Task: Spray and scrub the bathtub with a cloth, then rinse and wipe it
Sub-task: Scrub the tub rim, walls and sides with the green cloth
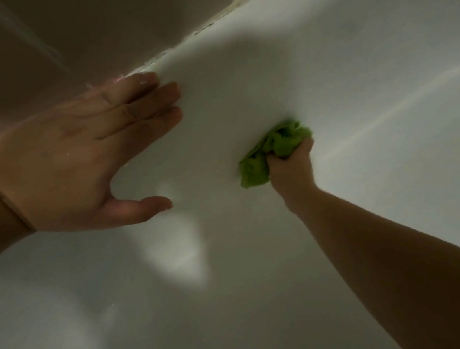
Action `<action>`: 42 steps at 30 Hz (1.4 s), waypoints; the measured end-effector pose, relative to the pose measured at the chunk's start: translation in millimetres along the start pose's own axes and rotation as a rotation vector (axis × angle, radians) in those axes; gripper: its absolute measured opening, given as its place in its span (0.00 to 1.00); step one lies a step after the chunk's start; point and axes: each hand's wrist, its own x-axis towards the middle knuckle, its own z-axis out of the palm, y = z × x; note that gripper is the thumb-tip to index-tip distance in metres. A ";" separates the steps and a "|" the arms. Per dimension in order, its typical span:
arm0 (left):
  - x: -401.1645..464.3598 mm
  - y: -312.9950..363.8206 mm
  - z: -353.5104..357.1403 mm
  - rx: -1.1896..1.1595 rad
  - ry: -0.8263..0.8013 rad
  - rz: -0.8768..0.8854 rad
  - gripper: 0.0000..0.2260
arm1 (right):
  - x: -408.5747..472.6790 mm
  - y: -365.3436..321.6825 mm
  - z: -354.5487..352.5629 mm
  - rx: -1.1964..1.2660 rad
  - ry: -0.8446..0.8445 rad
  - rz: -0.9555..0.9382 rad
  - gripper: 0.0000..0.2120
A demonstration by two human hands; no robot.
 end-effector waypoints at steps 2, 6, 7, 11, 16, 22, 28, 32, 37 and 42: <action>3.3 -0.4 1.2 -0.005 0.003 -0.001 0.43 | -16.9 12.7 23.8 -0.008 -0.109 0.029 0.22; 6.3 -1.2 1.7 -0.013 -0.003 -0.001 0.43 | -40.5 14.1 48.2 0.088 -0.176 0.004 0.19; 6.3 -0.8 1.4 -0.016 -0.004 0.000 0.43 | -36.8 12.4 44.2 0.101 -0.116 -0.034 0.19; 7.1 0.1 0.7 -0.011 -0.004 0.000 0.42 | 4.7 23.2 13.4 0.030 0.063 -0.061 0.19; 11.1 -0.1 1.7 -0.020 -0.004 0.013 0.43 | 21.9 79.0 32.9 -0.150 0.011 0.121 0.24; 19.0 0.3 1.3 -0.013 -0.003 0.043 0.43 | -38.1 50.9 72.1 0.012 -0.211 0.140 0.18; 20.0 1.7 4.2 -0.015 0.015 0.005 0.43 | 9.3 6.6 -7.5 0.106 0.029 -0.087 0.20; 31.3 2.7 5.4 0.010 0.019 0.020 0.44 | 11.9 -12.1 -19.8 0.051 0.005 0.018 0.20; 45.6 3.8 4.3 0.016 0.015 0.046 0.45 | -28.9 -63.6 -10.2 0.068 -0.191 -0.070 0.21; 50.0 5.1 3.8 0.019 0.002 0.038 0.45 | -24.9 -124.0 -50.2 0.258 -0.012 -0.251 0.21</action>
